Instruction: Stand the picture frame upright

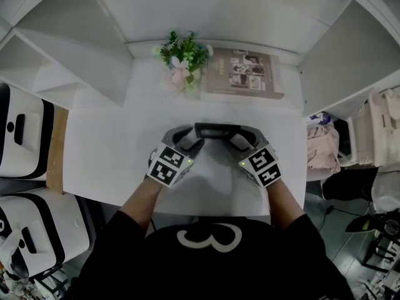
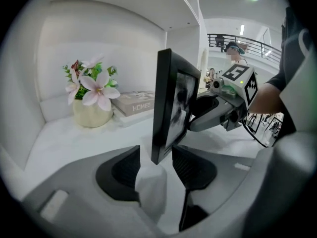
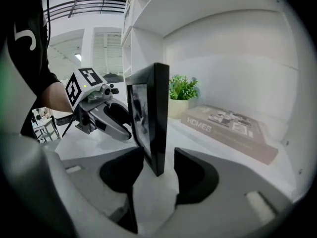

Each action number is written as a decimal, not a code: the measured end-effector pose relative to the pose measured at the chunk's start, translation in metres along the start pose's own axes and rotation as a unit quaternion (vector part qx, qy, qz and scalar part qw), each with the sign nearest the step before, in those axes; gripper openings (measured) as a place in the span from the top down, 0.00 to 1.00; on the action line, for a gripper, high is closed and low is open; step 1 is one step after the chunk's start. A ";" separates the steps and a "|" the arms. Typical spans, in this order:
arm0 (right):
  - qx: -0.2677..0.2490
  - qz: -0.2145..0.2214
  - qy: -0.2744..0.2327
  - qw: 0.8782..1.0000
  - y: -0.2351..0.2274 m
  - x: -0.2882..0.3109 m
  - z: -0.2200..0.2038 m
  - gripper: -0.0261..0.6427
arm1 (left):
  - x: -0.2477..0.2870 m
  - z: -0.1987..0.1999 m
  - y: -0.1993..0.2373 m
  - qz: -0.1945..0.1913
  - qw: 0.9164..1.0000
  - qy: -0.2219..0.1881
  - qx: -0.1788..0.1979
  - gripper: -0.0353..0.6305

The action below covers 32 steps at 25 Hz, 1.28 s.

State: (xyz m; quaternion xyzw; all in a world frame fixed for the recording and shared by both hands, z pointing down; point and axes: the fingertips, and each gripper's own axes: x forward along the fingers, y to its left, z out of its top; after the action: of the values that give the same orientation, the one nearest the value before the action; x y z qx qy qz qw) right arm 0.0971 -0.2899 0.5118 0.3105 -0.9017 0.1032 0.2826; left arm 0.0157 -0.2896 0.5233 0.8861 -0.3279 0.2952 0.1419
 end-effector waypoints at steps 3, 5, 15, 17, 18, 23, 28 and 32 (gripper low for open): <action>0.038 -0.004 -0.017 0.999 -0.001 -0.013 0.002 0.67 | -0.009 -0.003 -0.004 -0.005 1.000 -0.003 -0.029 0.62; 0.084 -0.004 -0.035 0.996 0.000 -0.023 0.005 0.67 | -0.019 -0.002 -0.005 0.000 0.999 -0.013 -0.052 0.60; 0.170 -0.008 -0.135 0.976 0.046 -0.113 0.042 0.71 | -0.094 0.024 -0.047 -0.010 0.985 -0.087 -0.150 0.64; 0.173 -0.001 -0.161 0.972 0.064 -0.133 0.054 0.78 | -0.115 0.037 -0.063 -0.024 0.982 -0.112 -0.151 0.71; 0.174 0.003 -0.172 0.970 0.073 -0.143 0.060 0.80 | -0.126 0.043 -0.072 -0.030 0.980 -0.126 -0.153 0.74; 0.159 0.012 -0.208 0.965 0.118 -0.179 0.084 0.88 | -0.178 0.065 -0.109 -0.049 0.970 -0.178 -0.159 0.86; 0.154 0.023 -0.228 0.961 0.156 -0.205 0.094 0.95 | -0.220 0.075 -0.144 -0.067 0.963 -0.216 -0.147 0.91; 0.145 0.014 -0.228 0.963 0.175 -0.218 0.090 0.96 | -0.239 0.076 -0.166 -0.068 0.964 -0.224 -0.129 0.93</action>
State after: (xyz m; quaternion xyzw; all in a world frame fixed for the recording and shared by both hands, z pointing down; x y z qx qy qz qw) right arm 0.0902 -0.0754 0.3110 0.3512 -0.9217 0.1635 0.0200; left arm 0.0124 -0.0811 0.3062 0.9239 -0.3255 0.0343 0.1982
